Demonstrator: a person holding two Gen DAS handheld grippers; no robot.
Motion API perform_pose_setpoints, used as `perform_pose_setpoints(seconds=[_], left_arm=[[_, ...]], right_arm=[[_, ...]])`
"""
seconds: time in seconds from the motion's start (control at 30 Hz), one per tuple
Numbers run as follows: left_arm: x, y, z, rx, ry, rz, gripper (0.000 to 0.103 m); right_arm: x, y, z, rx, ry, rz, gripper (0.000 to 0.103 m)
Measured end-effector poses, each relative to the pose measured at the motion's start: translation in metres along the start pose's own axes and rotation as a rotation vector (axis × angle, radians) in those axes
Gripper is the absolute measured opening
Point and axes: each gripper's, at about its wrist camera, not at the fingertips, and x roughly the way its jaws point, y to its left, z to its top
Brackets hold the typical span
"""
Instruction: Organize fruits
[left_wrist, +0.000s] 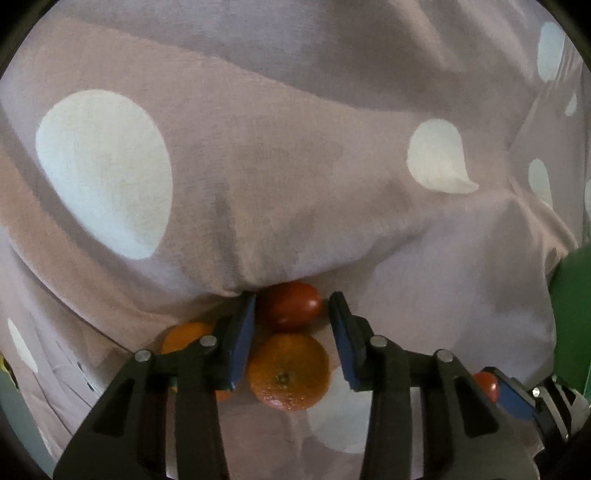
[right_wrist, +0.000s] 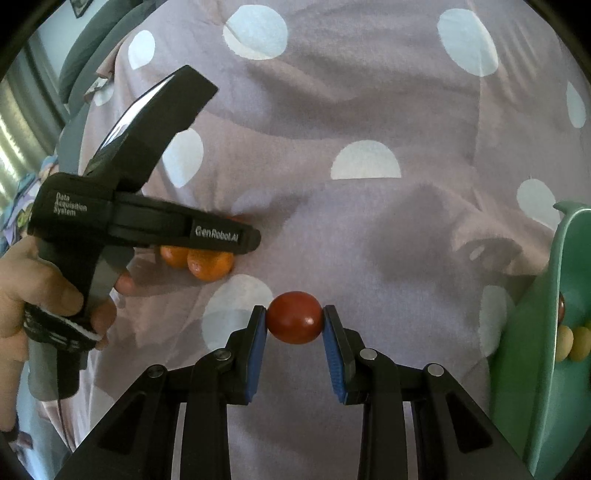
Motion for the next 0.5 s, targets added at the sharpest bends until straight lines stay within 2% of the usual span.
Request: perform_pose_setpoints(seconds=[0.07,0.17,0.27,0.33,0.5], left_arm=[[-0.001,0.002,-0.002,0.0,-0.016,0.001,0.029],[-0.002,0.007,-0.008,-0.042,-0.036,-0.031,0.028],[-0.005,0.004,-0.012,-0.029,-0.069,-0.031,0.028],[-0.011,0.003,-0.02,-0.035,-0.095,-0.059,0.028],[-0.059,0.003,-0.057,-0.009,-0.229,-0.072,0.028]], right_arm=[[0.002,0.001,0.0,0.004,0.002,0.002,0.032],[0.003,0.0,-0.002,0.002,0.002,-0.002,0.032],[0.001,0.001,-0.003,0.01,0.002,-0.001,0.032],[0.0,0.0,-0.007,0.012,0.003,0.001,0.032],[-0.013,0.004,-0.016,0.026,-0.028,0.001,0.032]])
